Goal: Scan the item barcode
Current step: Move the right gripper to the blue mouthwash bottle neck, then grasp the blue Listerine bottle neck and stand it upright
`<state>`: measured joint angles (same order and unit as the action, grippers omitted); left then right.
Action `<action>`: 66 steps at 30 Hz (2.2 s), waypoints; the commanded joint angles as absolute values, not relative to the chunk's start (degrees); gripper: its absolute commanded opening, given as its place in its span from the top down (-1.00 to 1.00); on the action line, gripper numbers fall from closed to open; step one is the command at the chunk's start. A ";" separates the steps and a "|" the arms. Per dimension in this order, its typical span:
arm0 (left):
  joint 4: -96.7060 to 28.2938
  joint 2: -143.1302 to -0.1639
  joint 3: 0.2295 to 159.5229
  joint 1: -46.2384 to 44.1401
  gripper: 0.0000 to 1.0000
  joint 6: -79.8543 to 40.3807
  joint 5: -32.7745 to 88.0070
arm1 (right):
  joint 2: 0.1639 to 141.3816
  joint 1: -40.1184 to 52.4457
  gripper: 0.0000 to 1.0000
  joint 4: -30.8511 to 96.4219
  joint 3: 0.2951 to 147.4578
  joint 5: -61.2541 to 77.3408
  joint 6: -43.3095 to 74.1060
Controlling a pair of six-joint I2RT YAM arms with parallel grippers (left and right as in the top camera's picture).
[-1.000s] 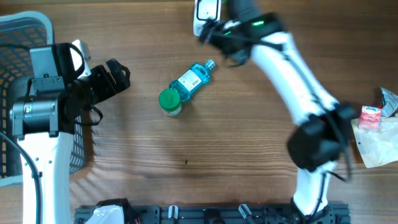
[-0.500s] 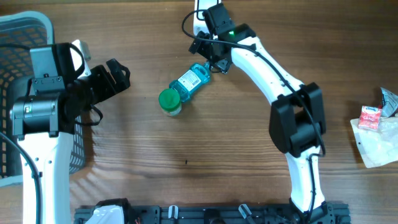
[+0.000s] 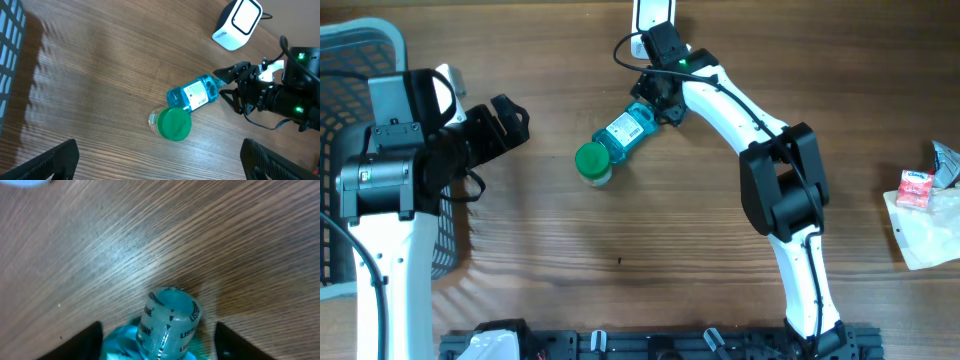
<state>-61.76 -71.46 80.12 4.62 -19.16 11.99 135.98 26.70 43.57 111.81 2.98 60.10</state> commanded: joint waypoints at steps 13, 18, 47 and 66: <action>-61.78 -71.26 80.95 5.04 -1.00 -18.41 11.90 | 140.35 26.65 -0.24 42.46 112.05 1.32 66.08; -61.78 -71.26 80.97 5.04 -1.00 -18.39 11.92 | 142.32 26.65 -0.18 40.16 112.05 5.06 66.15; -61.78 -71.26 80.95 5.04 -1.00 -18.41 11.90 | 125.97 26.28 0.35 43.59 112.25 0.51 53.67; -61.78 -71.26 80.95 5.04 -1.00 -18.39 11.90 | 117.73 26.28 0.38 51.03 112.07 -1.06 32.34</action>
<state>-61.76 -71.46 80.12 4.62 -19.14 11.97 119.50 26.15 51.07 111.68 -0.47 38.81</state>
